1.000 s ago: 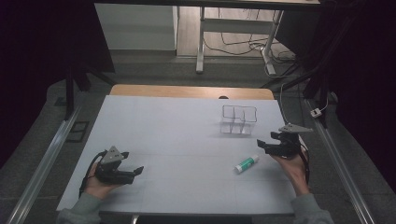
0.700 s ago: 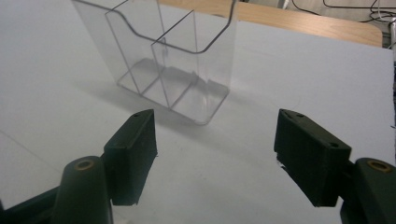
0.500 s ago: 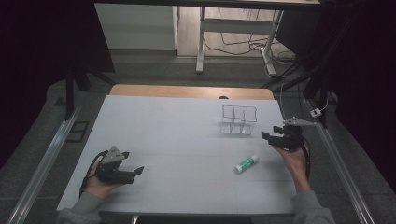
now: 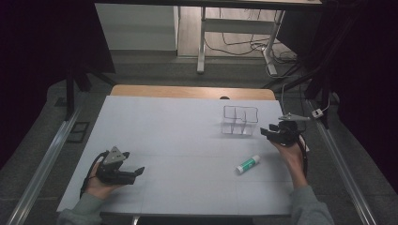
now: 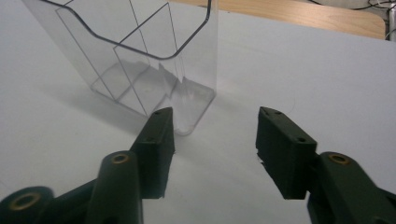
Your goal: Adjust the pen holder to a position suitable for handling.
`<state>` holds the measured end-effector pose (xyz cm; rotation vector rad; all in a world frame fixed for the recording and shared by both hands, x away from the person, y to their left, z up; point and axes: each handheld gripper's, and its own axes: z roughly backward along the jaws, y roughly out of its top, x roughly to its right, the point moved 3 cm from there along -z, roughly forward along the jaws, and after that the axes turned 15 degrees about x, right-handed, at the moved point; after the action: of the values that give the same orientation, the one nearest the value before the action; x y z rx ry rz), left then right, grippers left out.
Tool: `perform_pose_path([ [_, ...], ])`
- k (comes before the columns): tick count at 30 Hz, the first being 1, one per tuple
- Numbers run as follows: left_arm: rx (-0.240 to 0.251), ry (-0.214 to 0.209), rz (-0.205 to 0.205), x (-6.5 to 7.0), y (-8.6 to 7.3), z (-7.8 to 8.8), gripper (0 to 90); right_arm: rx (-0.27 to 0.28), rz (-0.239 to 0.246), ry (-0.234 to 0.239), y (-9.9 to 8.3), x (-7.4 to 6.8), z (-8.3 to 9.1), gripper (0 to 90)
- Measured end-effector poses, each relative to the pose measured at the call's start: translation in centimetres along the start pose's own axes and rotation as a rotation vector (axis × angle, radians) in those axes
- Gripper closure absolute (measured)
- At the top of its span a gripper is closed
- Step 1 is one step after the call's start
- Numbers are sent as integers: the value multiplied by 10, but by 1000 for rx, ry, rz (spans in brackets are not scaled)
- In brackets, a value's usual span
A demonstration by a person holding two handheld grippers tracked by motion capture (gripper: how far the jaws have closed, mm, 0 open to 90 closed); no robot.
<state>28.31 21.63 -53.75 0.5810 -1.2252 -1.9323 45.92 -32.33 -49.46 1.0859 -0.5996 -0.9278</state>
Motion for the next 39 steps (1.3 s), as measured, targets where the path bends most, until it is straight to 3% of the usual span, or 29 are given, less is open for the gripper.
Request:
perform_pose_path([
  [6, -6, -1, -2, 0, 0, -1, 164, -14, -4, -7, -2, 3, -9, 663],
  [9, -6, 0, -1, -1, 0, -1, 164, -23, 20, -22, -2, 4, -14, 790],
  [11, -9, -2, -2, 0, 0, -2, 164, -9, 28, -27, -1, 4, -15, 873],
  [13, -9, -3, -2, 0, 0, -2, 164, 0, 25, -20, 0, 4, -16, 895],
  [19, -12, -5, -7, 0, -1, -2, 167, -29, 51, -9, -1, 3, -25, 896],
  [22, -12, -6, -7, 0, -1, -2, 168, -40, 41, -9, -3, 6, -30, 896],
  [29, -16, -8, -9, 0, -1, -3, 168, -36, 29, 9, -3, 7, -38, 895],
  [39, -18, -10, -12, 1, -1, -4, 168, -32, 69, 31, 1, 5, -46, 895],
])
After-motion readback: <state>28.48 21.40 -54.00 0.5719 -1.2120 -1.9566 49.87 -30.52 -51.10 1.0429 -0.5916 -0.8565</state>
